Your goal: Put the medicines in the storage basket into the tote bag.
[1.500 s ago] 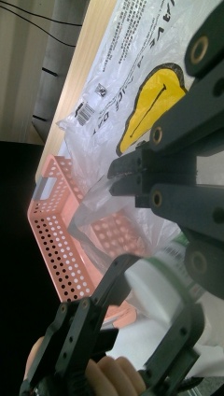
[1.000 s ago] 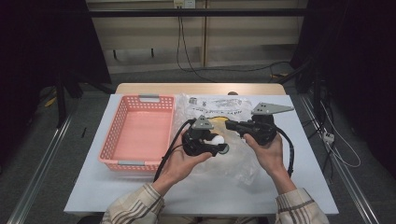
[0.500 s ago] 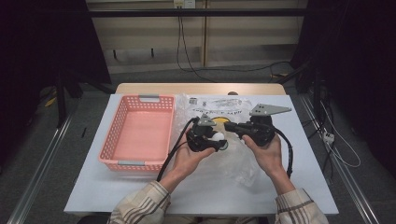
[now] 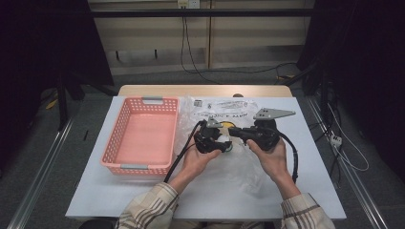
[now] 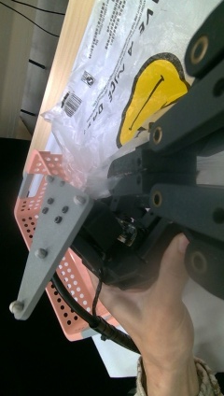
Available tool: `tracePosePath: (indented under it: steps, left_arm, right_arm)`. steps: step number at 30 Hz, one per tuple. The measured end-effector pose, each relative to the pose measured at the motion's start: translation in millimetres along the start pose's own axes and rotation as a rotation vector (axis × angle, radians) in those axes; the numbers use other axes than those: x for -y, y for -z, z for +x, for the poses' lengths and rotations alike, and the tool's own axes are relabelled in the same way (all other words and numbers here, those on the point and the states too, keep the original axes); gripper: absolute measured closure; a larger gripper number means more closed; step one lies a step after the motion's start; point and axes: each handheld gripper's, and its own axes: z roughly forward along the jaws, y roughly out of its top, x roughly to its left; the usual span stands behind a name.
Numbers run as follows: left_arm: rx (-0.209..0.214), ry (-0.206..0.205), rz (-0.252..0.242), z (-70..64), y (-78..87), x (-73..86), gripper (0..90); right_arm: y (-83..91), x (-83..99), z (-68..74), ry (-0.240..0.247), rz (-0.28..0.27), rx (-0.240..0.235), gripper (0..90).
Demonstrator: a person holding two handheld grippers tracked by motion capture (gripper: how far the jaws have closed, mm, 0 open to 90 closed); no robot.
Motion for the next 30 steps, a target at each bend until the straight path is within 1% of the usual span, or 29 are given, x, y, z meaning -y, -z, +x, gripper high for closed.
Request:
tracePosePath:
  steps: [5,7,8,9,12,17,20,21,24,25,26,28,29,30]
  left_arm:
    - [-0.011,0.006,0.012,2.0,-5.4,1.5,50.8]
    - [-0.016,0.009,0.025,2.8,-7.0,2.4,50.8]
    - [-0.011,0.008,0.018,3.5,-7.5,3.0,50.7]
    - [-0.01,0.009,0.022,4.0,-7.1,2.9,50.7]
    - [-0.028,-0.003,0.026,3.9,-6.2,2.7,50.6]
    - [-0.016,0.001,0.031,4.2,-5.1,2.7,50.1]
    - [0.0,-0.003,0.03,3.3,-1.2,1.2,45.1]
    - [0.0,-0.003,0.023,3.0,-0.6,0.9,44.9]
    - [0.007,-0.024,0.019,1.2,2.0,0.2,45.4]
    - [0.012,-0.025,0.025,0.5,3.0,0.1,43.5]
    - [0.008,-0.029,0.028,-0.4,3.9,0.0,43.5]
    - [0.029,-0.037,0.018,-2.5,6.9,-0.6,41.1]
    - [0.029,-0.037,0.018,-2.5,6.9,-0.6,39.6]
    - [0.031,-0.05,0.015,-3.8,8.9,-1.1,39.6]
  right_arm:
    - [-1.8,2.5,-2.0,-0.005,0.01,0.003,90.0]
    - [-3.0,3.2,-2.5,-0.004,0.014,0.002,90.0]
    - [-3.6,3.3,-1.9,-0.004,0.016,0.002,90.0]
    - [-3.6,3.3,-1.9,-0.004,0.016,0.002,90.0]
    - [-3.7,3.2,-1.8,-0.003,0.016,0.001,90.0]
    - [-2.8,3.0,-2.2,-0.002,0.014,0.001,90.0]
    - [-2.0,2.6,-2.3,-0.003,0.01,0.002,90.0]
    - [-1.9,2.5,-2.3,-0.003,0.01,0.003,90.0]
    - [-1.5,2.4,-2.4,-0.003,0.009,0.003,90.0]
    - [-1.5,2.4,-2.3,-0.003,0.009,0.003,90.0]
    - [-1.5,2.4,-2.3,-0.003,0.009,0.003,90.0]
    - [-1.7,2.4,-2.4,-0.004,0.01,0.003,90.0]
    - [-1.7,2.4,-2.4,-0.004,0.01,0.003,90.0]
    - [-1.5,2.3,-2.5,-0.003,0.01,0.004,90.0]
